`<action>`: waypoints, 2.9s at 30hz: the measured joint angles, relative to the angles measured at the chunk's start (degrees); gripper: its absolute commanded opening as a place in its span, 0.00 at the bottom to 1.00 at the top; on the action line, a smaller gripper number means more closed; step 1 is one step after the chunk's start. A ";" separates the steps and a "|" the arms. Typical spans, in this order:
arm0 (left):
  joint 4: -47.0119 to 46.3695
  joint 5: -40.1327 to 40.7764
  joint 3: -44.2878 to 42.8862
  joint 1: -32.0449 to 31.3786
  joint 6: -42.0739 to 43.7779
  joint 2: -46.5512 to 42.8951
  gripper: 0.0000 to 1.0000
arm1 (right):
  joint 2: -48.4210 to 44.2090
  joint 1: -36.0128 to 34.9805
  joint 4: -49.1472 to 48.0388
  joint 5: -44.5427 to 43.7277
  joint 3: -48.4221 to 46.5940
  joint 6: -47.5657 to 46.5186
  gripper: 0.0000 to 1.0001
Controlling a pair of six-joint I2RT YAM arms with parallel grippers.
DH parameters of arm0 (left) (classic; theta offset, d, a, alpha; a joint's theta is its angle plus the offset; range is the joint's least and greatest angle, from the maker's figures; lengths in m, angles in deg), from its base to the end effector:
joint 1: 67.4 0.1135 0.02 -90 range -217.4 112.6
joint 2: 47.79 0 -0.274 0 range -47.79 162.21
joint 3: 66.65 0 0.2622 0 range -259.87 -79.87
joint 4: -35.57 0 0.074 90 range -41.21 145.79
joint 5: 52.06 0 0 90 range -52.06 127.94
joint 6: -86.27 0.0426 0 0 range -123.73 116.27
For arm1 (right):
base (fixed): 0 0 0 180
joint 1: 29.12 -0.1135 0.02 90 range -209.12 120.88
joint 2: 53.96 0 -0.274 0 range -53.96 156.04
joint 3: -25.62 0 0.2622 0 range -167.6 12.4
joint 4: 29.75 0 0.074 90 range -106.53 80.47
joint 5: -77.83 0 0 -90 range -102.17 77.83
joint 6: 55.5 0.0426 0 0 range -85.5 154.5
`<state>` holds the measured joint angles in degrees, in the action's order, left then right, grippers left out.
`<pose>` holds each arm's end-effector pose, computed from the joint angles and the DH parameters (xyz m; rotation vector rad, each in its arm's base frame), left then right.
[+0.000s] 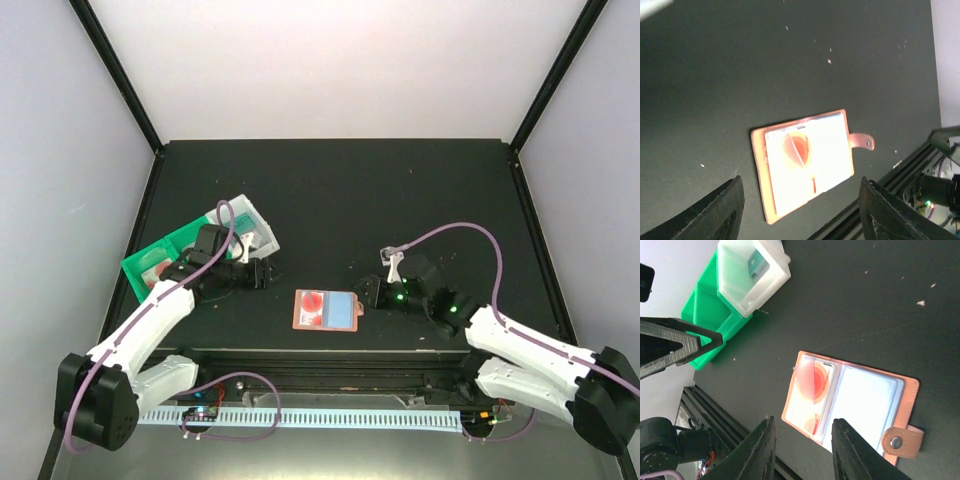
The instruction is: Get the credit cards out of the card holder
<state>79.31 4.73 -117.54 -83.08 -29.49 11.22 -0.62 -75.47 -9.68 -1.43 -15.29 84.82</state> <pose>0.1922 -0.0782 0.2251 0.0376 2.5486 -1.0173 0.1393 0.1576 0.2146 -0.0400 2.3708 1.1185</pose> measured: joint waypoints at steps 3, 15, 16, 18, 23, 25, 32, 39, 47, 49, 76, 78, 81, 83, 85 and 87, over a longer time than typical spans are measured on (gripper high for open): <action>-2.14 -0.57 2.45 -2.60 -1.33 0.35 0.61 | 3.76 -0.90 -1.97 1.09 -0.02 0.31 0.31; -14.10 -3.37 9.88 -9.27 -7.23 8.35 0.35 | 18.29 -4.02 -8.26 3.82 -2.43 1.14 0.30; -15.08 -3.43 10.27 -9.60 -7.54 9.01 0.32 | 19.28 -4.35 -8.76 3.96 -2.56 1.22 0.30; -17.18 -3.72 11.15 -10.01 -8.13 9.90 0.28 | 21.16 -4.87 -9.81 4.31 -2.75 1.31 0.30; -21.90 -4.57 13.35 -10.69 -9.29 12.35 0.25 | 26.49 -5.68 -11.85 5.03 -4.22 1.55 0.30; -23.45 -4.76 14.10 -10.71 -9.68 13.35 0.24 | 28.09 -5.95 -12.11 5.11 -5.14 1.53 0.30; -27.32 -5.86 15.85 -11.30 -10.73 16.90 0.16 | 32.96 -6.19 -14.12 5.11 -6.91 1.46 0.30; -28.72 -5.92 16.09 -11.37 -10.82 17.27 0.10 | 36.28 -6.23 -14.82 5.18 -7.37 1.46 0.28; -30.38 -5.90 16.96 -11.41 -11.06 17.97 0.05 | 38.62 -6.29 -16.20 5.35 -7.80 1.49 0.27; -30.93 -5.90 17.14 -11.41 -11.15 18.49 0.05 | 39.56 -6.29 -16.65 5.51 -8.22 1.49 0.27; -32.74 -5.57 18.47 -11.47 -11.54 19.50 0.02 | 41.55 -6.29 -18.14 4.31 -8.85 1.66 0.06; -32.89 -5.55 18.47 -11.58 -11.54 19.52 0.02 | 41.55 -6.29 -18.43 3.87 -8.41 1.73 0.04; -32.96 -5.46 18.47 -11.72 -11.52 19.52 0.02 | 41.53 -6.29 -19.06 3.32 -7.85 1.95 0.03; -32.96 -5.44 18.47 -11.72 -11.52 19.54 0.02 | 41.46 -6.29 -19.67 3.26 -7.41 2.10 0.03; -32.96 -5.40 18.47 -11.72 -11.54 19.54 0.02 | 41.31 -6.29 -19.82 3.23 -7.26 2.08 0.04; -32.96 -5.35 18.47 -11.72 -11.52 19.54 0.02 | 40.96 -6.29 -19.74 3.13 -7.17 2.08 0.04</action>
<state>46.35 -0.63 -99.07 -94.79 -41.01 30.76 40.34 -81.77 -29.41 1.70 -22.45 86.90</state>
